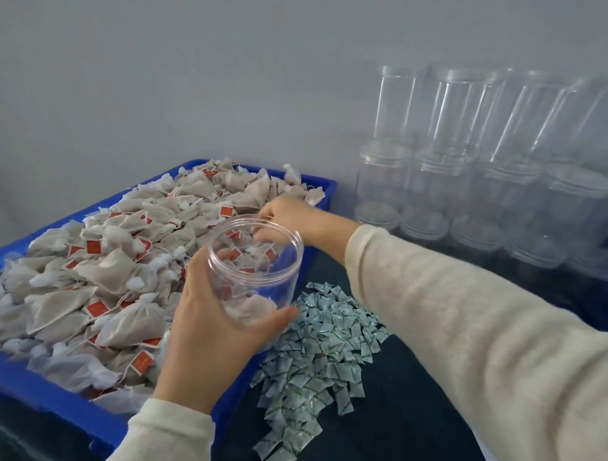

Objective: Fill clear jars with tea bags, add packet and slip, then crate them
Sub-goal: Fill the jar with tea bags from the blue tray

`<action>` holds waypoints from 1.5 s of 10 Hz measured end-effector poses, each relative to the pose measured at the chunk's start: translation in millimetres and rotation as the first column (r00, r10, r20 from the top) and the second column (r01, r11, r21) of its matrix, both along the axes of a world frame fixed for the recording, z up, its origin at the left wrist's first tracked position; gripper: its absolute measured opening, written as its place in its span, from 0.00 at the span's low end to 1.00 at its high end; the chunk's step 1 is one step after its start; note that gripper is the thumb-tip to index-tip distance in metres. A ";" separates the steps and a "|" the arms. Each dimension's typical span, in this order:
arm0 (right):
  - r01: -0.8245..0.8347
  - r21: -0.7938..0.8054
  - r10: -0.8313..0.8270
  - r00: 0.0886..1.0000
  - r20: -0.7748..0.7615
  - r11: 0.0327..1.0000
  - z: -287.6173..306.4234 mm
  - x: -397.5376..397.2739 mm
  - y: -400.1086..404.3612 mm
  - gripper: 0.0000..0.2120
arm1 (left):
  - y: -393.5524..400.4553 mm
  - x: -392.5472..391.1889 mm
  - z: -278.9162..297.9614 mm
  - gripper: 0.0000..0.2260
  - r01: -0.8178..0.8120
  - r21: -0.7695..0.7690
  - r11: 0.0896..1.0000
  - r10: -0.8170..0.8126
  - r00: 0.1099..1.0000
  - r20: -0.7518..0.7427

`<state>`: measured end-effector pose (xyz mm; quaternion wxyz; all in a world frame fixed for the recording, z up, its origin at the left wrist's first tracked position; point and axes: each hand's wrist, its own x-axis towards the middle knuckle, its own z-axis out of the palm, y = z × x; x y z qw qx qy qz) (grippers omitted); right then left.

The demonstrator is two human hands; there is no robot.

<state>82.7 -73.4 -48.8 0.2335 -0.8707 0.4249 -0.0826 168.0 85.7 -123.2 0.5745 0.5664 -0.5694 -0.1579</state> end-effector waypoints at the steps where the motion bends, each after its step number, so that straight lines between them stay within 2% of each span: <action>1: -0.029 -0.011 0.028 0.995 -0.096 1.000 -20.0 14.3 -7.0 0.15 | -0.4 0.8 -1.5 0.45 0.015 0.002 1.000 -0.015 1.000 0.001; 2: -0.070 0.029 0.074 0.982 -0.176 0.997 -42.1 25.7 -13.0 0.15 | 0.0 -0.3 -0.9 0.42 0.041 -0.014 0.999 -0.041 0.999 -0.021; 3: -0.059 -0.009 0.054 0.959 -0.277 0.998 -64.3 36.7 -23.1 0.16 | 0.4 -2.1 0.3 0.40 0.063 -0.039 0.997 -0.065 0.997 -0.043; 4: -0.168 -0.050 0.141 0.928 -0.344 0.984 -70.8 46.5 -23.4 0.17 | -0.1 -2.1 0.6 0.41 0.067 -0.051 0.996 -0.070 0.996 -0.062; 5: -0.288 -0.279 0.198 0.930 -0.309 0.916 -67.1 51.0 -10.2 0.17 | 0.5 0.1 -0.6 0.40 0.031 -0.047 0.998 -0.034 0.997 -0.064; 6: -0.292 -0.208 0.214 0.919 -0.332 0.933 -66.5 54.4 -10.5 0.14 | 2.1 1.8 -0.5 0.40 -0.025 -0.053 0.998 0.020 0.996 -0.084; 7: -0.213 -0.180 0.142 0.928 -0.345 0.960 -58.6 56.2 -6.4 0.12 | 3.0 0.4 2.5 0.38 -0.050 -0.058 0.997 0.047 0.997 -0.054; 11: -0.186 -0.276 0.089 0.940 -0.328 0.943 -71.7 65.9 -21.7 0.06 | 1.4 0.3 3.2 0.39 -0.087 -0.041 0.995 0.086 0.996 -0.024; 12: -0.192 -0.292 0.096 0.945 -0.313 0.937 -77.1 68.9 -25.5 0.19 | 1.2 0.8 3.3 0.39 -0.079 -0.047 0.996 0.079 0.997 -0.010; 13: -0.185 -0.284 0.092 0.945 -0.313 0.941 -79.7 71.3 -24.5 0.20 | 0.8 1.2 3.4 0.38 -0.059 -0.059 0.997 0.059 0.998 -0.010; 15: -0.151 -0.255 0.098 0.973 -0.210 0.955 -69.3 61.3 -21.2 0.20 | -0.5 2.5 1.6 0.39 -0.044 -0.043 0.998 0.043 0.999 -0.024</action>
